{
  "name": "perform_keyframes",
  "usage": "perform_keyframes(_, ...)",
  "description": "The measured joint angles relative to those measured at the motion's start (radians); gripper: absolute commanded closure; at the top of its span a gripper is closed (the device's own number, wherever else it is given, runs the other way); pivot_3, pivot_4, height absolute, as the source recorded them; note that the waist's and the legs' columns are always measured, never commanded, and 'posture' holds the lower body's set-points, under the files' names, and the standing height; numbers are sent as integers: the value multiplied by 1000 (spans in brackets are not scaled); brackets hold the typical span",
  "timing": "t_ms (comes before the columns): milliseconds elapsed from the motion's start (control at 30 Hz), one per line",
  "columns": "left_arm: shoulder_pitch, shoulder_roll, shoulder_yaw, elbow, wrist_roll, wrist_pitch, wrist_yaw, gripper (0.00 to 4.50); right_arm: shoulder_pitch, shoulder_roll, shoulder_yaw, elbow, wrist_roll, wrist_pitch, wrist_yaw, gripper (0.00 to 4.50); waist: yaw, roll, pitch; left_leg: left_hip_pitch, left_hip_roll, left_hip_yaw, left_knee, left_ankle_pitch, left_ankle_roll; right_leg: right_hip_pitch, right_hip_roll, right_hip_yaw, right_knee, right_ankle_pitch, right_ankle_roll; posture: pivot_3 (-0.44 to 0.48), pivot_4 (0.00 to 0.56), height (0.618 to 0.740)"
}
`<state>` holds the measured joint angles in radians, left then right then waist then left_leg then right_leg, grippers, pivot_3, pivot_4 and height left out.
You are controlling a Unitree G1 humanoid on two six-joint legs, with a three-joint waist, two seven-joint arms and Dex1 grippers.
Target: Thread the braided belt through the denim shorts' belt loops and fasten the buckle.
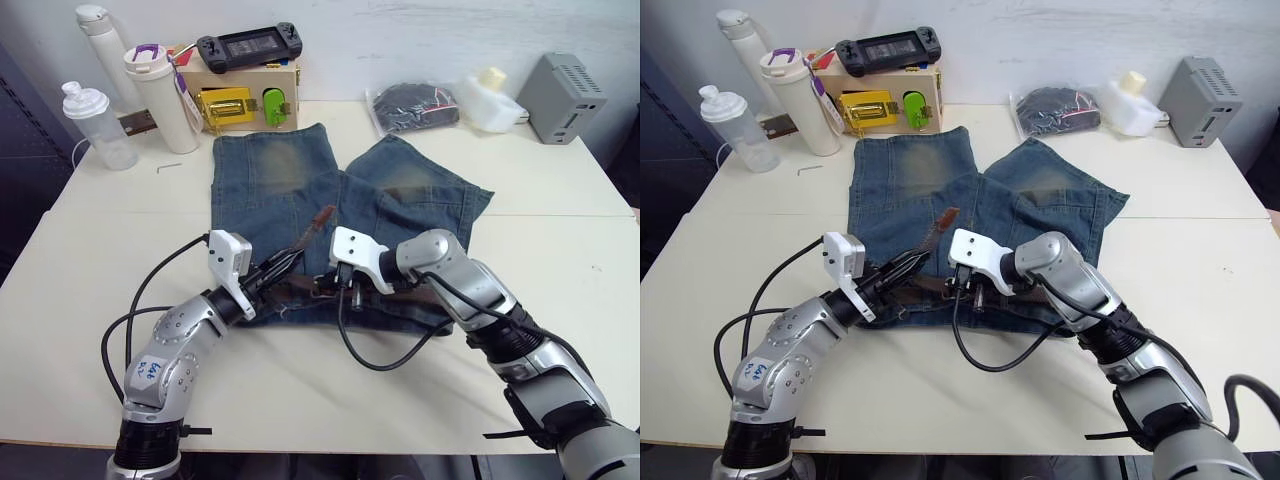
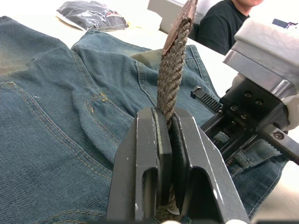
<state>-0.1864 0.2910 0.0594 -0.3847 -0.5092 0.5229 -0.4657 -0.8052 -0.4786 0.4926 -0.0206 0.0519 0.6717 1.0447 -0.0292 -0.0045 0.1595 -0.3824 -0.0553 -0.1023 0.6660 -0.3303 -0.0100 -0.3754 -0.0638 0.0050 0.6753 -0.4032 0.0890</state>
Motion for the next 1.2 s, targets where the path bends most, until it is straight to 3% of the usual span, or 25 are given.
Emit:
perform_keyframes(400, -3, 0, 0, 1, 0, 0, -2, 4500, -113, -2, 100, 93, -54, 3, 104, 4419, 1, 0, -1, 1, 0, 0, 0, 0, 0, 0, 0, 0, 0, 0, 0, 0, 150, 740)
perform_keyframes(633, -108, 57, 0, 62, 0, 2, -48, 4500, -160, 43, 137, 174, -95, 6, 133, 4419, -2, -3, -4, 14, 1, 0, -4, 0, -1, 13, 1, 0, -5, 0, 0, 0, 150, 740)
perform_keyframes(900, -274, 163, -6, 194, -2, 13, -192, 4500, -202, 123, 136, 299, -118, -3, 127, 4419, -10, -2, -8, 17, 4, 0, -4, 0, -2, 15, 3, -2, -8, 0, 0, 0, 150, 740)
perform_keyframes(1200, -474, 201, -84, 479, 60, -95, -439, 4500, -164, 132, 144, 265, -204, -76, 129, 4419, -12, -1, -15, 25, 4, 0, -5, -1, -3, 20, 2, -2, -7, 0, 0, 0, 150, 740)
